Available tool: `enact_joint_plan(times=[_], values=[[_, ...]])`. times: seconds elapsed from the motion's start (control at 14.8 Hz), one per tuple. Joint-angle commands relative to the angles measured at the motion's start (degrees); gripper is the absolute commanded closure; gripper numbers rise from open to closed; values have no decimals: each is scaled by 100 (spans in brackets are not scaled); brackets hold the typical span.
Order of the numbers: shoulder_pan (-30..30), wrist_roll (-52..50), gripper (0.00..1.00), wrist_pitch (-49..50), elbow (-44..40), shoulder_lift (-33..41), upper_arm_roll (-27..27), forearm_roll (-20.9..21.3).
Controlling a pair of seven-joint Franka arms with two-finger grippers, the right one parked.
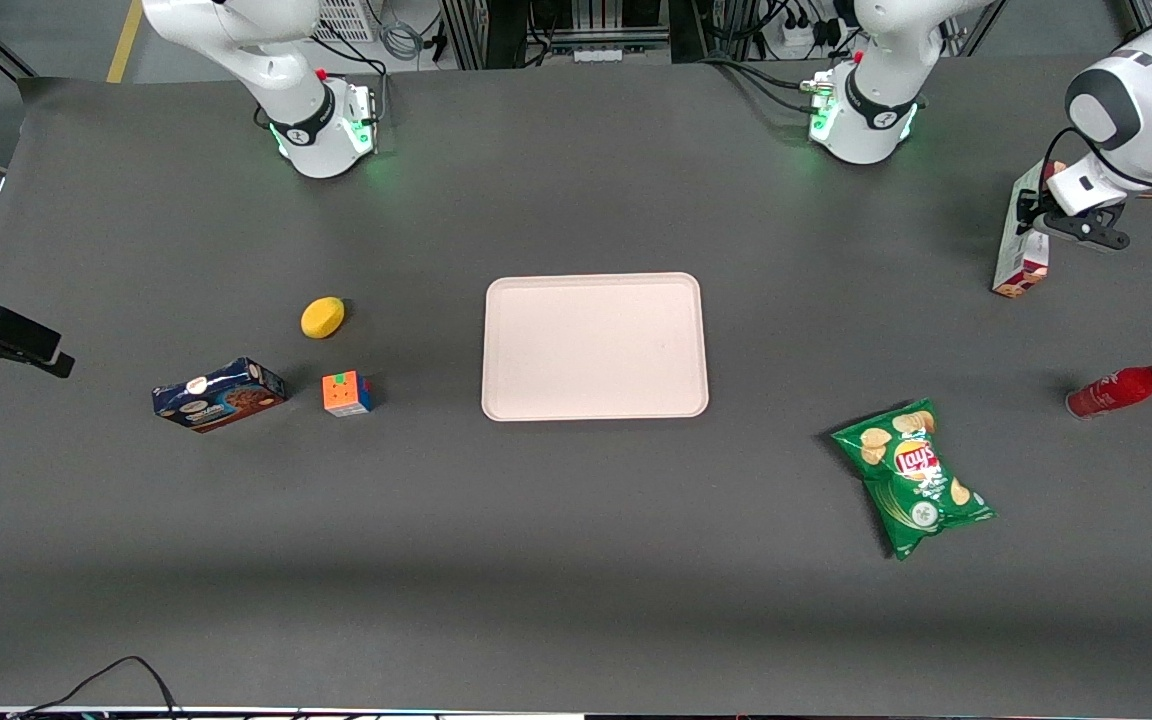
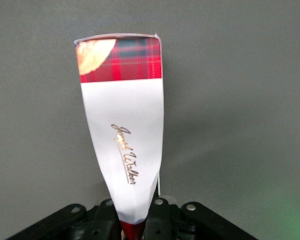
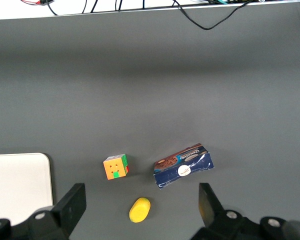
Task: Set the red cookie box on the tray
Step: 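Close the left gripper on the cookie box and lift it, then carry the held cookie box over the beige tray and lower it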
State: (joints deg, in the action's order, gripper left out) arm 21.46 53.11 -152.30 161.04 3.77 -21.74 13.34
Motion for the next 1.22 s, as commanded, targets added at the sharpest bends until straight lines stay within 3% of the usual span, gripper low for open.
enact_joint_plan(times=[0.0,0.14,0.27,0.47,0.61,0.75,0.95,1.15], values=[[-589,-782,100,1093,-413,553,12,72],[-1037,-1484,100,1972,-940,800,230,20],[-1162,-2205,100,2789,-1590,889,914,-129],[-1459,-3040,100,4003,-2750,828,1786,-875],[-1811,-4031,100,4426,-3357,714,2242,-1000],[-1926,-5130,100,4717,-3954,486,2892,-1209],[-2189,-6510,100,4982,-4650,-129,3544,-1930],[-2427,-7795,100,4063,-4678,-717,4185,-2002]])
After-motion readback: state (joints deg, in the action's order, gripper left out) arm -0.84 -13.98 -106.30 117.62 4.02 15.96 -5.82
